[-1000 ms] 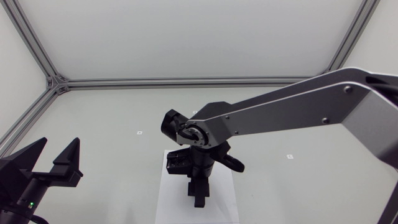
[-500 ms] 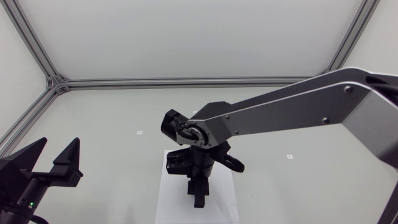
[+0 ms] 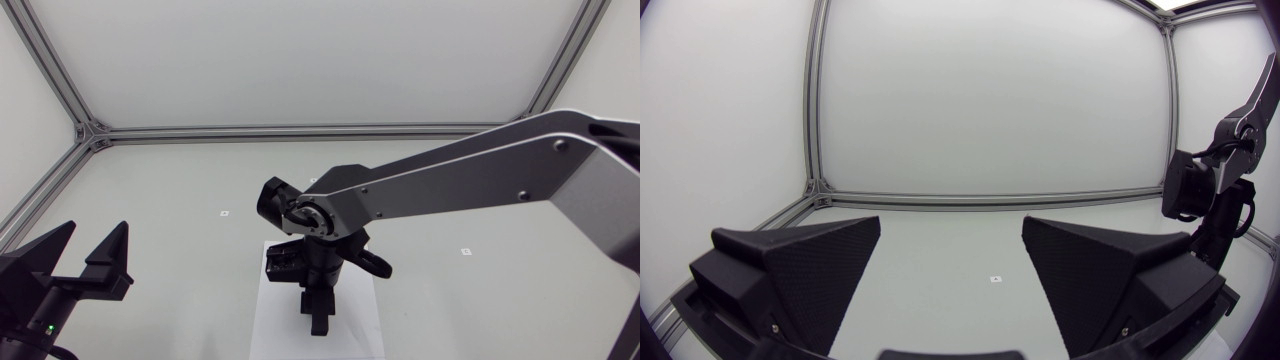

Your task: Pick up the orange 2x2 brick with the right arm and stack it on top of the green 2x2 brick in the center

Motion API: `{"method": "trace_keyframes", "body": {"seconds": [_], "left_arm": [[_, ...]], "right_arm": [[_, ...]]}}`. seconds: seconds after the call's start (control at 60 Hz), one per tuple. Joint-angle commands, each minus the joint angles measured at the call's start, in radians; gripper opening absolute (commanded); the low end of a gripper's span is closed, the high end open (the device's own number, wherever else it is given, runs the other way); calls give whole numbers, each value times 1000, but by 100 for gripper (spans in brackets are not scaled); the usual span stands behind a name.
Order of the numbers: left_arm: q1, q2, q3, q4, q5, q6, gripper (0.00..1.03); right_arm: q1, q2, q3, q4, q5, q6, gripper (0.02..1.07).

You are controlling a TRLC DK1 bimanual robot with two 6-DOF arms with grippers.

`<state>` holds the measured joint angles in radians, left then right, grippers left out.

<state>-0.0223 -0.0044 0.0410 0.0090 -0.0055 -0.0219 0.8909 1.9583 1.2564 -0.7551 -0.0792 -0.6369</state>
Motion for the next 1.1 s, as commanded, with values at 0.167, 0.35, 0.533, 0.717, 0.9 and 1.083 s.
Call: {"method": "trace_keyframes", "body": {"seconds": [0.167,0.35,0.533,0.717,0.9,1.083], "left_arm": [[2,-8,-41,-14,4,13,99],[2,-8,-41,-14,4,13,99],[2,-8,-41,-14,4,13,99],[2,-8,-41,-14,4,13,99],[2,-8,-41,-15,4,13,99],[2,-8,-41,-14,4,13,99]], "right_arm": [[3,21,0,0,-5,-15,47],[3,21,-3,3,-5,-18,47],[0,21,-5,7,-5,-21,49],[-3,22,-5,11,-5,-21,49],[-9,25,-3,14,-5,-21,49],[-4,25,-11,14,-4,-23,49]]}}
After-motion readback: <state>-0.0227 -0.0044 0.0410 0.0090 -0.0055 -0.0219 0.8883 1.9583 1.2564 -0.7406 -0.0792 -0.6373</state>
